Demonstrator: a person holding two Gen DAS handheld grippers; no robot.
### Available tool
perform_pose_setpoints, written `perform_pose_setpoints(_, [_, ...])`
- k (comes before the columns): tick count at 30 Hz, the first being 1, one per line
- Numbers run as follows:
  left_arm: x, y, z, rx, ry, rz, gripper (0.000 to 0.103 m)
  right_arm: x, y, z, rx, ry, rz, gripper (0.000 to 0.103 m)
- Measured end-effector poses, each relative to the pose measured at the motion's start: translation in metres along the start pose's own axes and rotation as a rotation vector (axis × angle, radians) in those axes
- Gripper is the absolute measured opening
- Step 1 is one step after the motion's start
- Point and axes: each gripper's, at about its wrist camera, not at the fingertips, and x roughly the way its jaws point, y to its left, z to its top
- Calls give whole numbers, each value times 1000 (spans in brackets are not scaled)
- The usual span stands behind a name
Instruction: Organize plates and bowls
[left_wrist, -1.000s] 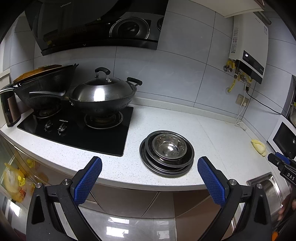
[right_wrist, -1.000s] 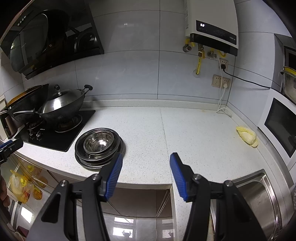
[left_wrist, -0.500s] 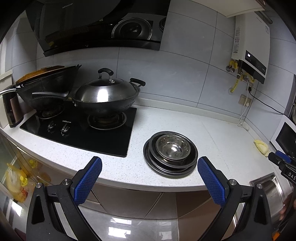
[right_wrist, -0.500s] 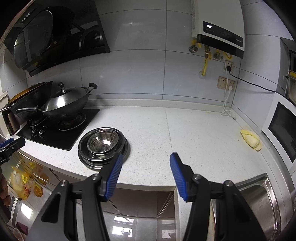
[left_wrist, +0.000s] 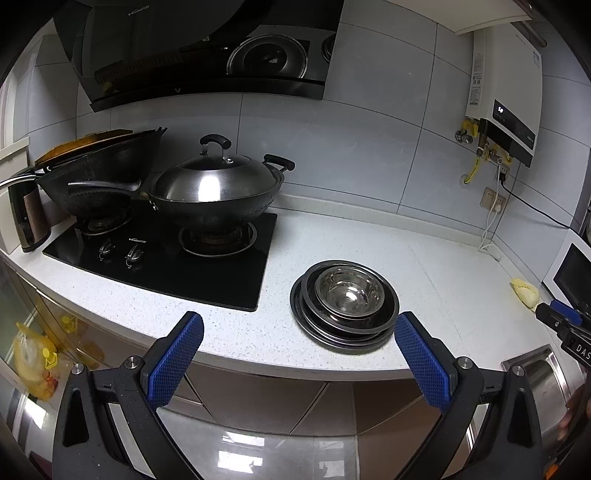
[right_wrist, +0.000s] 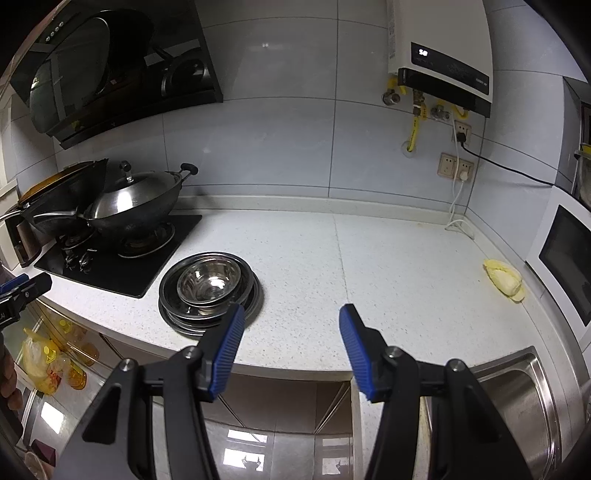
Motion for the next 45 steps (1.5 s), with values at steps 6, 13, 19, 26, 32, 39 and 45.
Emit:
perform_pose_setpoints(6, [1, -5, 0, 12, 3, -12, 101, -1, -7, -3, 34, 11, -10, 52])
perform_pose_setpoints(13, [7, -14, 3, 33, 6, -42, 101, -3, -19, -6, 63, 16, -45, 52])
perform_pose_setpoints(19, [12, -21, 5, 48, 11, -68, 101, -4, -25, -7, 75, 18, -66, 52])
perform_pose_setpoints(26, [16, -24, 5, 54, 22, -69, 101, -3, -27, -7, 76, 20, -72, 52])
perform_pose_setpoints(32, [18, -25, 2, 58, 27, -71, 101, 1, -24, -5, 66, 27, -67, 52])
perform_pose_setpoints(39, [19, -26, 2, 61, 27, -73, 101, 4, -19, -4, 51, 26, -60, 52])
perform_pose_setpoints(45, [19, -27, 2, 62, 28, -75, 101, 4, -19, -4, 51, 27, -61, 52])
